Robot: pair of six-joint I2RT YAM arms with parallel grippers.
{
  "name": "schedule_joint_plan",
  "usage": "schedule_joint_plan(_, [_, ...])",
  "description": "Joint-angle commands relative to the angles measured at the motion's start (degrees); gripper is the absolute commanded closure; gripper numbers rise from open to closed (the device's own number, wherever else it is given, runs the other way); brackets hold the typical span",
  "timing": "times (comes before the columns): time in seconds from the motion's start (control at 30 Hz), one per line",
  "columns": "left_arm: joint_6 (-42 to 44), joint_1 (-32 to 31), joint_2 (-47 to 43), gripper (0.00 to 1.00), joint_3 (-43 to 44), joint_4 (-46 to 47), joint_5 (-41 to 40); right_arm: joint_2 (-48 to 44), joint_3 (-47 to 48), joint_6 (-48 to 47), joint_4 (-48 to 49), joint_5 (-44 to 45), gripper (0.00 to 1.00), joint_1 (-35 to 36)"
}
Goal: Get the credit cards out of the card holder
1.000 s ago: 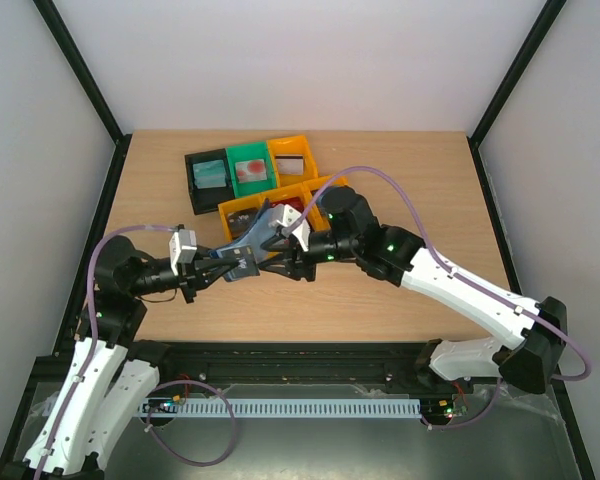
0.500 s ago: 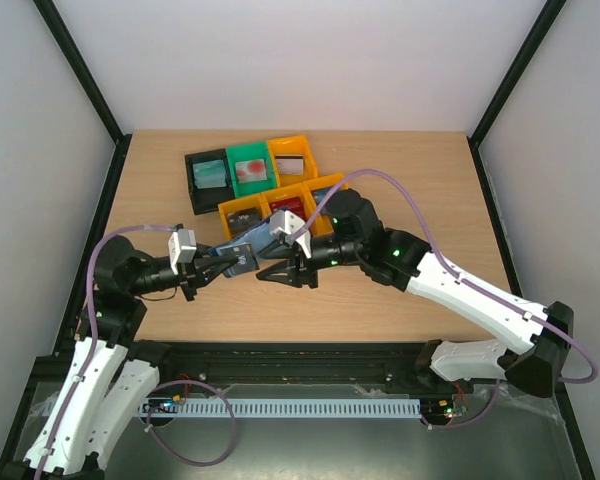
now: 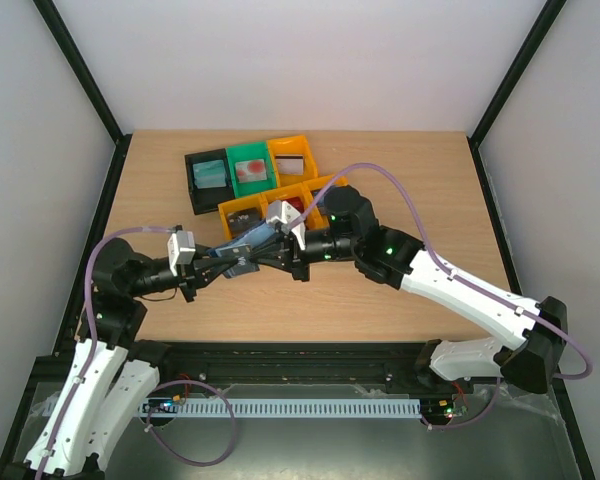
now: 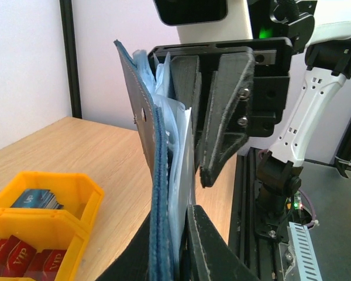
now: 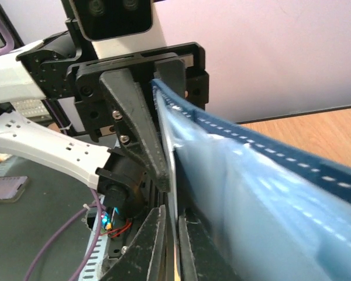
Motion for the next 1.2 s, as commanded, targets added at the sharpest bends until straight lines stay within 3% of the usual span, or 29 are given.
schedule_joint_plan(0.0, [-0.73, 0.06, -0.64, 0.98, -0.74, 3.79, 1.89, 0.61, -0.22, 0.76, 2.78, -1.53, 0.97, 0.08])
schedule_joint_plan(0.2, [-0.88, 0.07, -0.70, 0.98, -0.88, 3.68, 2.05, -0.86, -0.85, -1.25, 1.88, -2.23, 0.98, 0.05])
schedule_joint_plan(0.37, [-2.48, 0.07, -0.71, 0.86, -1.54, 5.04, 2.34, -2.46, -1.78, -1.65, 1.83, -0.89, 0.98, 0.03])
schedule_joint_plan(0.6, [-3.38, 0.08, -0.92, 0.85, -1.64, 5.00, 2.18, -3.28, -1.70, -2.28, -0.03, 0.66, 0.98, -0.85])
schedule_joint_plan(0.83, [-3.91, 0.06, -0.85, 0.86, -1.72, 5.09, 2.10, -4.10, -1.97, -2.79, -1.32, 1.68, 0.98, -1.76])
schedule_joint_plan(1.03, [-4.00, 0.06, -0.97, 0.97, -1.97, 4.82, 1.73, -4.64, -2.18, -3.36, -2.78, 3.72, 0.98, -2.36])
schedule_joint_plan(1.17, [-4.30, 0.06, -1.02, 0.98, -2.15, 4.68, 1.41, -5.22, -2.57, -3.80, -3.67, 4.60, 0.98, -2.95])
